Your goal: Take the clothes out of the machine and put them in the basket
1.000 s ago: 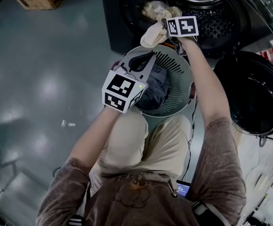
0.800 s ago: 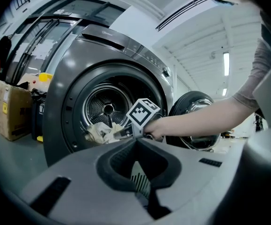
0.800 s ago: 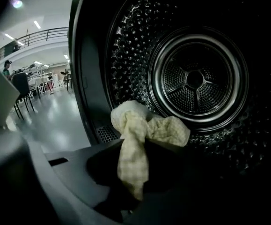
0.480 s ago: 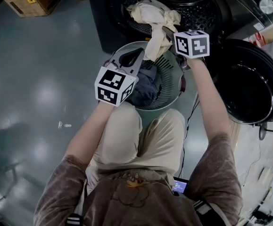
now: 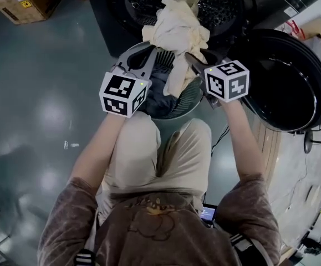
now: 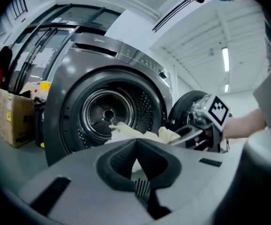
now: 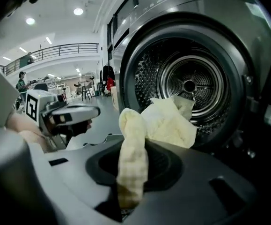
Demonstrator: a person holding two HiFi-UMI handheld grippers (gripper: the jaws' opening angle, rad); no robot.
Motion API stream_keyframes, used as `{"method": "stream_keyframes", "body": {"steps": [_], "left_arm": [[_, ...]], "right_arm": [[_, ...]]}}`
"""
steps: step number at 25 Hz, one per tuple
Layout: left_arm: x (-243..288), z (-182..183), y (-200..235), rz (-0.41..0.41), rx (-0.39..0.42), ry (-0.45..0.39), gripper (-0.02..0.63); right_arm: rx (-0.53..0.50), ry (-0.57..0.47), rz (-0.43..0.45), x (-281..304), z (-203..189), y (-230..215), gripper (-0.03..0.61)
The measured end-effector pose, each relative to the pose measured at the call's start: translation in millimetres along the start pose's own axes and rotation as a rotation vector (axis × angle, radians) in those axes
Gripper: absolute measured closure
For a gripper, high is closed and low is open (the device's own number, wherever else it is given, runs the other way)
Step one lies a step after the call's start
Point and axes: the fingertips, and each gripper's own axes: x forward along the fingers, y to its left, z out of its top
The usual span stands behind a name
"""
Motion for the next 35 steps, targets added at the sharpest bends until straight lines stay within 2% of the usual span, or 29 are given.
{"method": "stream_keyframes", "body": {"steps": [6,9,10,14,21,25,28,30,35], "left_arm": [[2.2,0.8,-5.2,-0.002,0.011,0.004,0.609],[2.6,-0.6,-6.1,-0.006,0.002,0.010,0.609],[2.8,-0.5,-6.6,-0.008,0.002,0.010,0.609],[3.1,-1.5,-7.3,-0.011,0.004,0.013,0.609],[2.7,-7.6,-2.7,-0.036,-0.047,0.036,0.609],[-1.2,-3.3,5.5,-0.019,-0.059,0.055,0.609],[4.3,14.3,7.4,-0.020,-0.057,0.086,0.609],[8.2,38.7,7.6,-0.031,-0.065,0.106,0.609],[5.0,132.2,-2.6,-0.067,-0.053,0.154,0.609]], "right_arm": [[0.027,0.073,0.082,4.5,-59.5,41.5,0.475],[0.002,0.069,0.059,8.8,-64.6,43.2,0.354],[0.007,0.052,0.052,8.6,-60.4,40.7,0.338],[0.022,0.016,0.037,6.9,-43.7,31.1,0.326],[0.071,0.037,0.069,10.0,-49.7,35.4,0.319],[0.082,0.095,0.116,1.7,-44.6,46.4,0.321],[0.075,0.134,0.133,-14.1,-25.4,51.7,0.334],[0.104,0.135,0.136,-26.3,0.0,51.2,0.334],[0.208,0.098,0.126,-71.5,85.7,48.8,0.333]]}}
